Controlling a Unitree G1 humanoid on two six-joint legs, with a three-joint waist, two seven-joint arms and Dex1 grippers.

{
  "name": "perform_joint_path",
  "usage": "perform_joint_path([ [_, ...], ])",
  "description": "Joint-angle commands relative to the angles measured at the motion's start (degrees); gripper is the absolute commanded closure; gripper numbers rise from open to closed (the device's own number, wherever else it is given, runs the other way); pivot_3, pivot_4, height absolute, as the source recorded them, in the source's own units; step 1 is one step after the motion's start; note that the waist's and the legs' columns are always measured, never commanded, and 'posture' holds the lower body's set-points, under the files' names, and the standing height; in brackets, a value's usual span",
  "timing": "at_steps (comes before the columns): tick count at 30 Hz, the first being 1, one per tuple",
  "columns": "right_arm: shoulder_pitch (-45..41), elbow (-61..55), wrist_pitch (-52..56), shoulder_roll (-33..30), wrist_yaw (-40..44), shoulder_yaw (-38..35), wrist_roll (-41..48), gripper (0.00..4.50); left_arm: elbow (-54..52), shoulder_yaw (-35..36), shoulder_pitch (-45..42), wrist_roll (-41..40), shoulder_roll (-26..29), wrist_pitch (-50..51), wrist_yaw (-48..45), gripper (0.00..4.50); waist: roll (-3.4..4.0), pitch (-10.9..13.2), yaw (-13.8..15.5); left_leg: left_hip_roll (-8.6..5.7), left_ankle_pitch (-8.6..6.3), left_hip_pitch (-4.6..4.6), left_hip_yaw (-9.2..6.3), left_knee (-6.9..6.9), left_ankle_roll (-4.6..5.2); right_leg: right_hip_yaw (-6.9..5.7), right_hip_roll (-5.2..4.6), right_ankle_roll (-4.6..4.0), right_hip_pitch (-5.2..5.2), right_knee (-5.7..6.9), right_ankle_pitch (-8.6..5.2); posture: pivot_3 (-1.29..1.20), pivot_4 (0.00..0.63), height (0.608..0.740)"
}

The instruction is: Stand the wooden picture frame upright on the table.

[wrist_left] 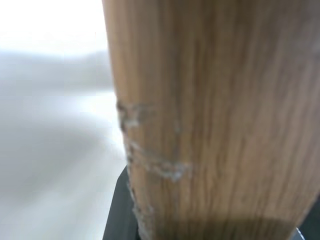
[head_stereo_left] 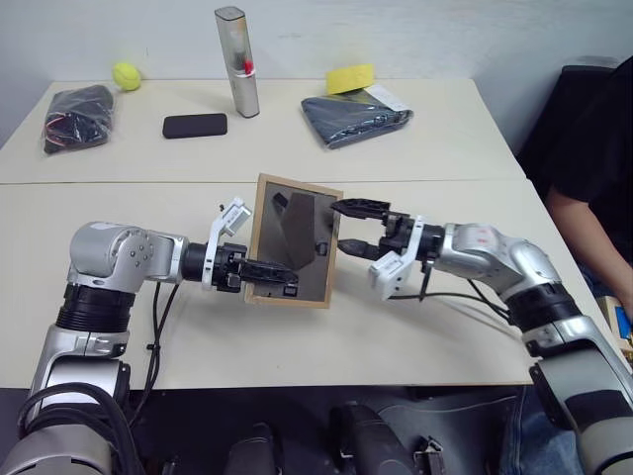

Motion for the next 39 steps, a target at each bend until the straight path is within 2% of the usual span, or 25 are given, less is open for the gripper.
perform_joint_path([
  [1,-3.8,1.7,-0.3,0.7,-12.5,2.2,-6.5,0.63,-2.2,1.9,-0.5,-2.0,0.7,0.7,-0.1,3.67,0.0,0.0,0.1,0.0,0.01,-0.01,0.0,0.0,-0.02,0.01,0.0,-0.01,-0.03,0.04,0.0,0.0,0.15,0.74],
  [5,-6.9,5.9,0.4,0.9,-20.4,5.7,-10.5,1.96,-1.8,2.9,-0.4,-2.3,0.8,1.7,0.8,3.67,0.01,0.0,0.1,-0.02,0.03,-0.02,0.01,0.01,-0.03,0.01,-0.01,-0.01,-0.04,0.05,-0.01,0.0,0.15,0.74],
  [7,-8.5,8.6,0.7,1.3,-22.0,6.8,-10.6,2.33,-2.5,3.5,0.3,-2.9,2.1,2.4,0.7,2.95,0.01,0.0,0.0,-0.01,0.03,-0.03,0.02,0.0,-0.03,0.01,-0.01,-0.01,-0.06,0.05,-0.01,0.0,0.15,0.74],
  [8,-9.2,9.8,0.9,1.5,-22.6,7.3,-10.4,2.46,-3.3,3.9,0.9,-3.3,3.1,2.7,0.4,2.76,0.01,0.0,-0.1,-0.01,0.03,-0.02,0.02,0.0,-0.03,0.01,0.0,-0.02,-0.06,0.05,-0.01,0.0,0.15,0.74],
  [11,-10.8,13.0,0.7,1.8,-23.1,8.4,-9.0,3.16,-6.5,6.1,3.4,-5.2,7.3,3.8,-0.3,1.8,0.01,0.0,-0.9,0.0,0.05,-0.01,0.02,-0.05,-0.06,0.02,0.02,-0.03,-0.06,0.07,-0.01,0.0,0.15,0.74],
  [14,-11.9,14.8,-0.3,1.6,-23.0,9.3,-8.1,3.25,-11.4,11.6,8.1,-7.6,13.4,4.4,-1.0,0.76,-0.01,0.0,-1.6,0.0,0.05,0.0,0.02,-0.08,-0.06,0.08,0.03,-0.03,-0.09,0.08,-0.02,0.0,0.15,0.74],
  [16,-12.5,16.4,-1.3,1.7,-21.4,9.9,-6.9,3.25,-16.8,19.6,13.7,-10.3,18.2,4.4,-2.2,0.11,-0.04,0.0,-1.9,0.01,0.05,-0.01,0.03,-0.11,-0.07,0.1,0.04,-0.04,-0.14,0.08,-0.02,0.0,0.15,0.74],
  [17,-12.7,17.2,-1.9,1.6,-20.5,10.0,-6.0,3.25,-19.1,23.8,16.2,-11.7,19.4,4.5,-2.3,0.0,-0.09,0.1,-2.1,0.01,0.05,-0.03,0.01,-0.11,-0.07,0.09,0.04,-0.05,-0.13,0.08,-0.02,0.0,0.15,0.74],
  [20,-12.7,20.5,-4.8,1.8,-14.6,9.8,-0.9,3.25,-25.6,34.3,23.2,-14.6,20.8,3.5,-1.7,0.0,-0.11,0.1,-2.2,0.0,0.04,-0.02,-0.01,-0.1,-0.06,0.08,0.03,-0.05,-0.1,0.04,-0.03,0.0,0.15,0.74],
  [22,-11.6,25.0,-7.7,3.6,-1.8,8.2,12.9,3.25,-31.2,41.0,28.2,-14.6,19.6,0.8,0.1,0.0,-0.11,0.1,-2.2,-0.01,0.04,0.05,-0.02,-0.08,-0.06,0.08,0.03,-0.05,-0.02,0.03,-0.03,0.0,0.15,0.74],
  [24,-8.8,24.9,-4.9,5.3,14.9,6.8,30.2,3.25,-35.2,45.3,31.3,-14.8,17.8,-1.8,2.4,0.0,-0.13,0.1,-2.2,0.01,0.03,0.21,-0.08,-0.1,-0.05,0.0,0.04,-0.05,0.24,-0.09,-0.02,0.0,0.15,0.74],
  [25,-4.9,17.7,6.1,6.2,29.3,5.5,44.9,3.25,-36.7,46.7,32.2,-15.3,16.4,-2.6,3.9,0.0,-0.15,0.1,-2.2,0.04,0.03,0.31,-0.18,-0.08,-0.04,-0.12,0.04,-0.05,0.46,-0.15,-0.02,0.0,0.15,0.74],
  [26,-1.7,10.3,21.7,7.3,40.9,2.9,57.8,3.25,-38.4,47.5,33.1,-15.1,14.9,-4.3,5.7,0.0,-0.16,0.1,-1.9,0.06,0.02,0.33,-0.24,-0.08,-0.04,-0.18,0.04,-0.04,0.53,-0.17,-0.02,0.0,0.15,0.74],
  [27,0.7,2.7,37.3,7.8,50.0,0.8,69.4,3.25,-39.4,47.6,33.7,-15.1,13.6,-5.1,7.5,0.0,-0.14,0.1,-1.4,0.1,0.0,0.35,-0.37,-0.05,0.0,-0.26,0.02,-0.03,0.68,-0.21,-0.02,0.0,0.15,0.74],
  [28,2.2,-2.6,47.8,7.9,56.0,-0.8,76.8,3.25,-39.8,47.5,34.3,-15.5,12.9,-5.6,8.6,0.0,-0.09,0.1,-1.0,0.09,-0.02,0.36,-0.41,-0.02,0.03,-0.29,-0.01,-0.02,0.71,-0.18,-0.01,0.0,0.15,0.74],
  [30,3.5,-10.1,62.1,6.9,62.0,-2.8,84.7,3.25,-40.2,47.1,35.8,-16.6,12.4,-6.4,9.4,0.0,-0.07,0.1,-0.3,0.06,-0.05,0.25,-0.5,0.03,0.09,-0.37,-0.09,0.01,0.67,-0.15,0.0,0.0,0.15,0.74],
  [33,4.6,-16.5,80.9,5.2,65.8,-4.6,91.8,3.25,-40.4,46.6,37.8,-17.5,12.7,-8.3,10.3,0.0,-0.06,0.1,0.3,0.06,-0.08,0.12,-0.61,0.0,0.11,-0.5,-0.1,0.0,0.57,-0.26,0.0,0.0,0.15,0.74],
  [36,5.4,-18.6,91.4,5.0,65.3,-5.7,93.4,3.25,-40.1,46.0,38.3,-18.3,13.4,-10.1,10.9,0.0,-0.07,0.1,0.5,0.05,-0.08,0.12,-0.71,-0.04,0.09,-0.59,-0.13,-0.02,0.61,-0.36,-0.01,0.0,0.15,0.74],
  [39,6.0,-18.2,97.4,5.8,64.5,-5.8,92.2,3.25,-39.3,44.8,37.8,-19.0,14.1,-11.9,11.5,0.0,-0.07,0.1,0.5,0.0,-0.08,0.1,-0.71,-0.04,0.1,-0.58,-0.16,-0.02,0.6,-0.39,-0.01,0.0,0.15,0.74],
])
